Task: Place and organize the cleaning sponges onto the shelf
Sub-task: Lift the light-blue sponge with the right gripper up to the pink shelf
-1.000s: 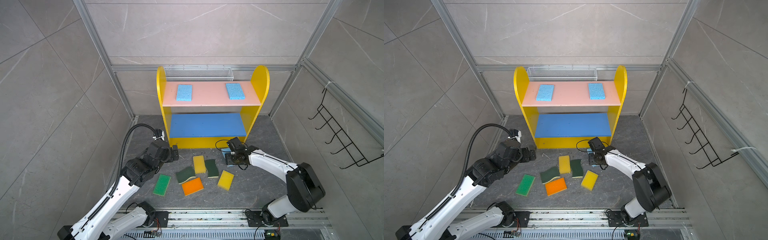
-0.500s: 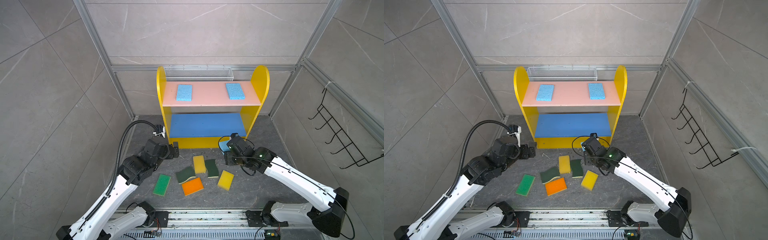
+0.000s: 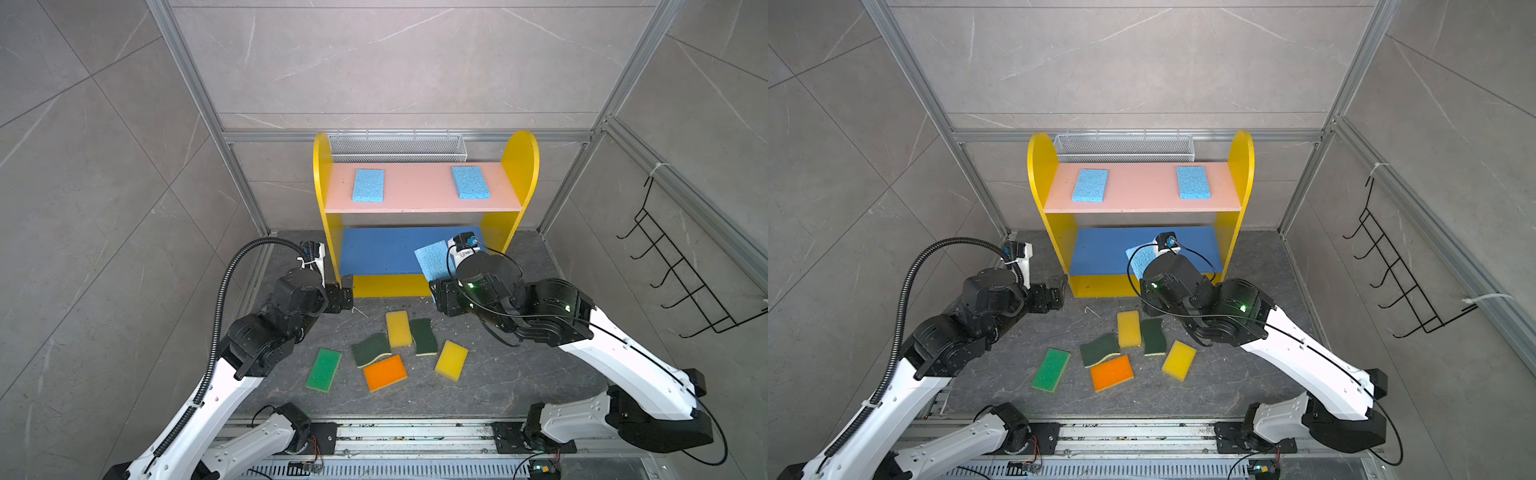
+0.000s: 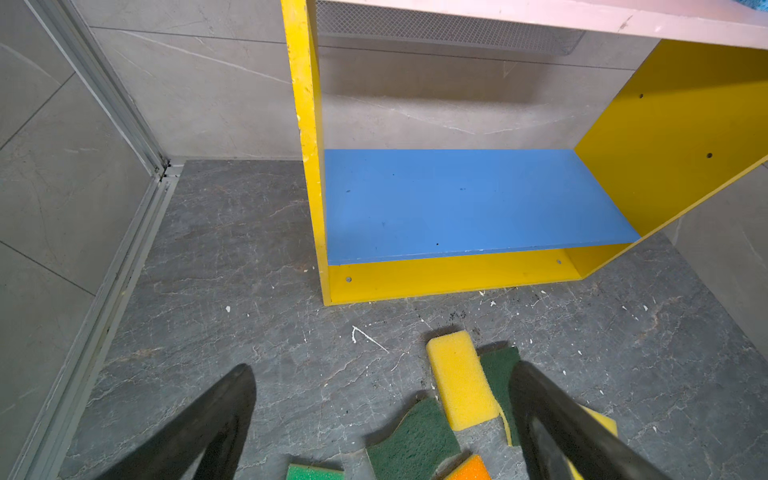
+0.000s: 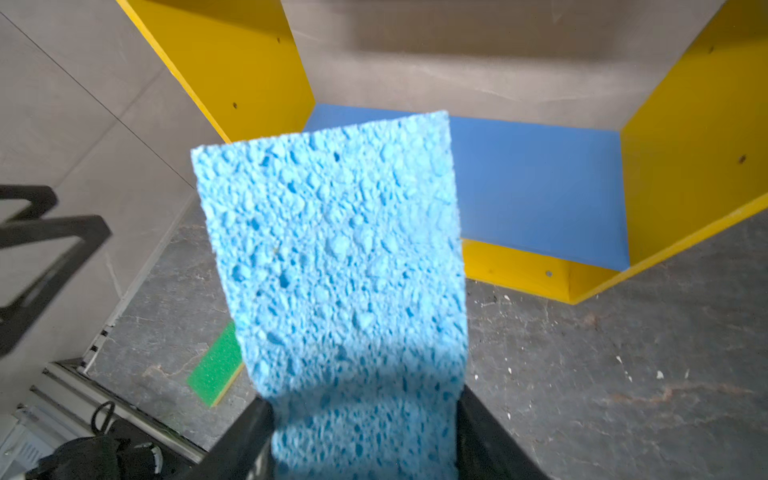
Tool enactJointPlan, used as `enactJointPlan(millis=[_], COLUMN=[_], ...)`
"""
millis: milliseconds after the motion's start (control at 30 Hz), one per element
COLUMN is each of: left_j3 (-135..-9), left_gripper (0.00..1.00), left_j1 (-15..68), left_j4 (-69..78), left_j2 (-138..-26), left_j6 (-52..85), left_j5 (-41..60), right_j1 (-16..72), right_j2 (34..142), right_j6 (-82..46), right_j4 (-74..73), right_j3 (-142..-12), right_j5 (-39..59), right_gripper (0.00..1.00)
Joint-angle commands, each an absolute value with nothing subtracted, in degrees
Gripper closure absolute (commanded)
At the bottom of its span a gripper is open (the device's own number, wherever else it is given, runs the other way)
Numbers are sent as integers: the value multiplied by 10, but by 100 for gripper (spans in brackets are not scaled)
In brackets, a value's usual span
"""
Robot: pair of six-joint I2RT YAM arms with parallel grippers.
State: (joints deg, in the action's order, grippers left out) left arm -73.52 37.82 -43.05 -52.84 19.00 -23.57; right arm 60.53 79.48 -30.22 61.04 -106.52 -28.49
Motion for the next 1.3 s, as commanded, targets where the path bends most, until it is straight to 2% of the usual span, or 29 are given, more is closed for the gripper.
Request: enactJointPlan(millis=[0,367,700,967,1267], left_j3=[-752,-756,-792,-804,-795], left_gripper=[3,3,3,3,3], left_j1=[376,376,376,376,367], left_j4=[-398,-349,-353,-346,-331], left_j2=[-529,-528,-543,-562,-577], left_j6=[168,154,117,97,87], left_j5=[-225,-210,-255,-268,-268], right_j1=[607,595,484,439,429], right_j2=[826,956,1103,1192,1226], right_j6=[-246,-135,-183,-210,-232], right_j4=[620,517,525,522,519], right_j3=[-1142,-1322,-1508,-1594,-1598], right_j5=[-318,-387,-330,-313,-334], right_gripper=[36,34,34,33,32])
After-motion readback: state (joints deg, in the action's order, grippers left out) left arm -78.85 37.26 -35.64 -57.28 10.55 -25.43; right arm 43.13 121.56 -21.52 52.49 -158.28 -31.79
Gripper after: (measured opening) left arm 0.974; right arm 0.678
